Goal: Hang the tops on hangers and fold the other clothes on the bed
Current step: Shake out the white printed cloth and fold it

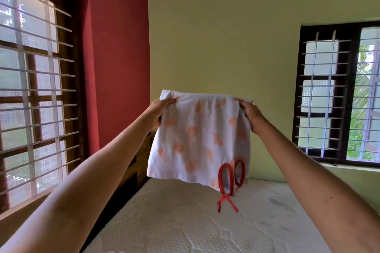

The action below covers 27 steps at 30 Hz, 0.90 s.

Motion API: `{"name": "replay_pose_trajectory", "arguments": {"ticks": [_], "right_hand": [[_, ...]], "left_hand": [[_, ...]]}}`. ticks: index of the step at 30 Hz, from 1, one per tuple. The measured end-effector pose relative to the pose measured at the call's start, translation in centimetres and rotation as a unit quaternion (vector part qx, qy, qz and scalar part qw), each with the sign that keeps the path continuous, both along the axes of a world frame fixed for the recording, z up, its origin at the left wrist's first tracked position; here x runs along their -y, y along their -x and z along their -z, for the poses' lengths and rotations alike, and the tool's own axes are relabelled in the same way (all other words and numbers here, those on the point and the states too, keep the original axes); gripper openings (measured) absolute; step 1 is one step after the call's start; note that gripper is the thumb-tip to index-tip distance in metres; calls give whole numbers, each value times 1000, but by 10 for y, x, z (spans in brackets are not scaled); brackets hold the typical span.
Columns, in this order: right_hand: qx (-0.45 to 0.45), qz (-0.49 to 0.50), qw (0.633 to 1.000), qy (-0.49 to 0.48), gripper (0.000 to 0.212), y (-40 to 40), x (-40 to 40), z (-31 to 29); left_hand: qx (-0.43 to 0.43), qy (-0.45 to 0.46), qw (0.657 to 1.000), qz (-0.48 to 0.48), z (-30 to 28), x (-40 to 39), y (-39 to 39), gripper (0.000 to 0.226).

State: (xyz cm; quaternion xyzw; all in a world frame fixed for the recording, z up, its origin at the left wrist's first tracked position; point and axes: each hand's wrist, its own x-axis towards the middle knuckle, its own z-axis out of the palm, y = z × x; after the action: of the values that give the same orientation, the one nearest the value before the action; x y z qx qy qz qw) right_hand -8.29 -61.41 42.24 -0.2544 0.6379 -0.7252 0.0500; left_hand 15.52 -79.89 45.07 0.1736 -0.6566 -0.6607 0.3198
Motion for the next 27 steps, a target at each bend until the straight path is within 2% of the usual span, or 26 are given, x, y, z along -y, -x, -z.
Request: {"name": "replay_pose_trajectory", "arguments": {"ticks": [3, 4, 7, 9, 11, 13, 15, 17, 18, 22, 27], "right_hand": [[-20, -8, 1000, 10, 27, -32, -12, -4], [-29, -21, 999, 15, 24, -41, -15, -5], [-33, -112, 993, 11, 53, -51, -24, -8], [-45, -120, 991, -39, 70, -58, -26, -10], [-74, -60, 990, -103, 83, -64, -21, -11], [-105, 56, 987, -107, 79, -66, -14, -10], [-98, 134, 984, -60, 68, -64, -9, -7], [-94, 150, 984, -31, 52, -60, -7, -5], [-103, 149, 983, -29, 45, -58, -7, -4], [-170, 162, 972, -5, 35, -57, 0, 3], [-200, 181, 962, 44, 44, -68, 4, 4]], "left_hand": [[1, -1, 999, -38, -1, 2, 5, 39], [3, -1, 998, -55, 0, 4, 6, 44], [-14, -6, 996, -83, -1, 6, 10, 51], [-13, 6, 996, -91, -2, 6, 13, 54], [-4, 20, 996, -91, -3, 4, 13, 61], [12, 3, 997, -74, -4, 2, 15, 68], [26, -19, 999, -38, -6, -2, 13, 50], [38, -31, 999, 4, -7, -3, 9, 26], [43, -30, 998, 17, -7, -3, 7, 21], [52, 7, 994, 94, -6, -6, 2, 13], [10, 19, 993, 120, -5, -12, 2, 11]]}}
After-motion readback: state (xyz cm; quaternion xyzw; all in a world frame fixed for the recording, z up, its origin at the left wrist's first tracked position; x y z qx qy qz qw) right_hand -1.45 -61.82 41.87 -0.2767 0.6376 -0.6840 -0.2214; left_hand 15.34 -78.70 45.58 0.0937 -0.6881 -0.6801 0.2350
